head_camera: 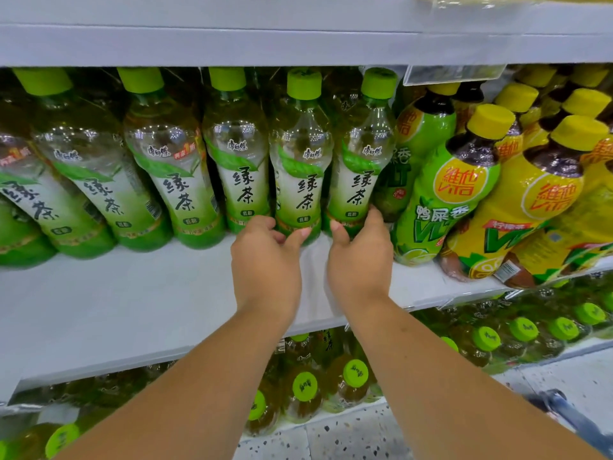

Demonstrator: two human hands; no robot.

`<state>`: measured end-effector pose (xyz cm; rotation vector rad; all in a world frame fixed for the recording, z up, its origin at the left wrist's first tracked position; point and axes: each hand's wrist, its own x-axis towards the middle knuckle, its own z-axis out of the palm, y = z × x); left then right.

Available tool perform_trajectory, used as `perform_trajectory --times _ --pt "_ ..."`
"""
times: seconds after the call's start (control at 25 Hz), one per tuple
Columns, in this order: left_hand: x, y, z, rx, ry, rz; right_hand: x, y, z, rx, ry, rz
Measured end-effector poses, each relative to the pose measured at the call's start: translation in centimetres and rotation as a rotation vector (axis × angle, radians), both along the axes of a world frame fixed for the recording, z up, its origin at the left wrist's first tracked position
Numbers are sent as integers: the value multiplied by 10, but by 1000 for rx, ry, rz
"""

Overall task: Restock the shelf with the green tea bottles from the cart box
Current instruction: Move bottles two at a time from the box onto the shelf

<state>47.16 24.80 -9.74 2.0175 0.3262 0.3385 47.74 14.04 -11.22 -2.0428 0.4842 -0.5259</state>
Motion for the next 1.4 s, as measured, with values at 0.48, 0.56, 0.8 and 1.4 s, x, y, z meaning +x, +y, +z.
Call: perform_trajectory --times 0.48,0.56,0.8,1.4 --pt "13 -6 -2 41 -45 12 12 -2 -8 -109 4 -25" --pt "12 -6 -3 43 -46 14 12 -1 -7 -136 42 -28" --pt "8 -5 -3 58 -58 4 12 0 -6 -161 107 -24" --pt "6 2 3 33 -33 -85 2 1 10 -57 85 -25"
